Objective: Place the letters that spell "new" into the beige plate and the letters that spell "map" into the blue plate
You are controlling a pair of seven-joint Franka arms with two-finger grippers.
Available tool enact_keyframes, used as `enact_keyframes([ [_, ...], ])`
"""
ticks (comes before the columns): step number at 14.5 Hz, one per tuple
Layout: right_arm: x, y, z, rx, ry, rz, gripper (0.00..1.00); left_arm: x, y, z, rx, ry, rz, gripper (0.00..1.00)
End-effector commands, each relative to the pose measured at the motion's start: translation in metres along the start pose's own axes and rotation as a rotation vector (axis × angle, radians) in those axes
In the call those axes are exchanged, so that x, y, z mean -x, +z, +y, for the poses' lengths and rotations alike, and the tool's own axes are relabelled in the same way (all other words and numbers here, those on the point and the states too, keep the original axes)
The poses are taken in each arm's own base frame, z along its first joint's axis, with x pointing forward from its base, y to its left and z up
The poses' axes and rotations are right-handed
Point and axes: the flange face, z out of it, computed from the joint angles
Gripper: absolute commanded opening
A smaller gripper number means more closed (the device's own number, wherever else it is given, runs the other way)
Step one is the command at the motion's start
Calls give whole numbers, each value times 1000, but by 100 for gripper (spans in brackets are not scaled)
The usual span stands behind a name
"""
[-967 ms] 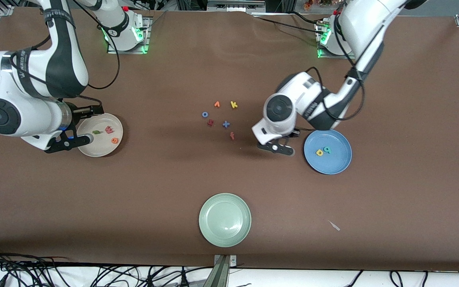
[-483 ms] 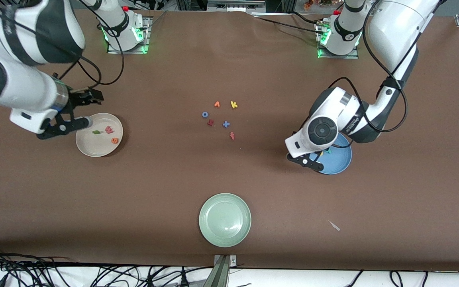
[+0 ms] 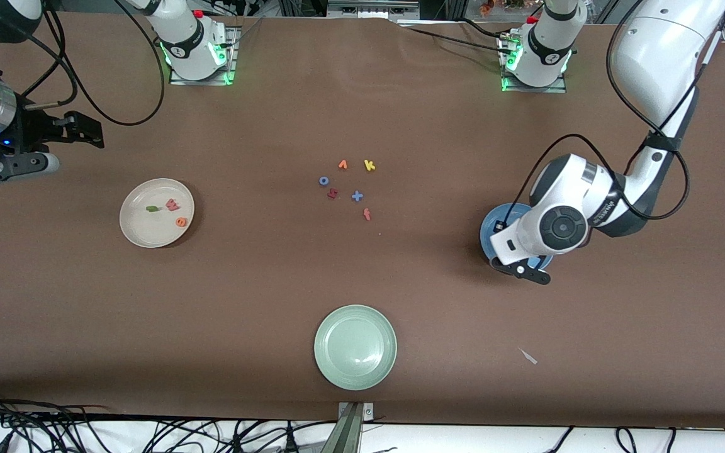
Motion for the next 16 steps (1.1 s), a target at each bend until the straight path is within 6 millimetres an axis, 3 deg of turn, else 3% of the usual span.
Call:
enact_keyframes([
  [1, 8, 0, 0, 12, 11, 15, 100, -11, 13, -16, -87, 52, 77, 28],
  [2, 8, -1, 3, 11, 19, 20, 100, -13, 19, -34, -78, 30, 98, 85],
  [3, 6, -1, 5, 13, 22, 35, 100, -13, 19, -47, -72, 14, 108, 100],
  [5, 5, 1, 12, 11, 35, 40, 100, -15, 6, -50, -104, 15, 132, 100],
  [6, 5, 1, 15, 11, 41, 47, 100, -16, -8, -59, -133, 16, 155, 100],
  [11, 2, 5, 23, 9, 52, 53, 100, -16, -74, -59, -144, -16, 251, 100],
  [13, -4, 10, 20, 8, 43, 44, 100, -14, -119, -55, -92, -47, 298, 100],
  [16, -6, 10, 18, 9, 40, 46, 100, 0, -175, -60, -42, -101, 217, 100],
])
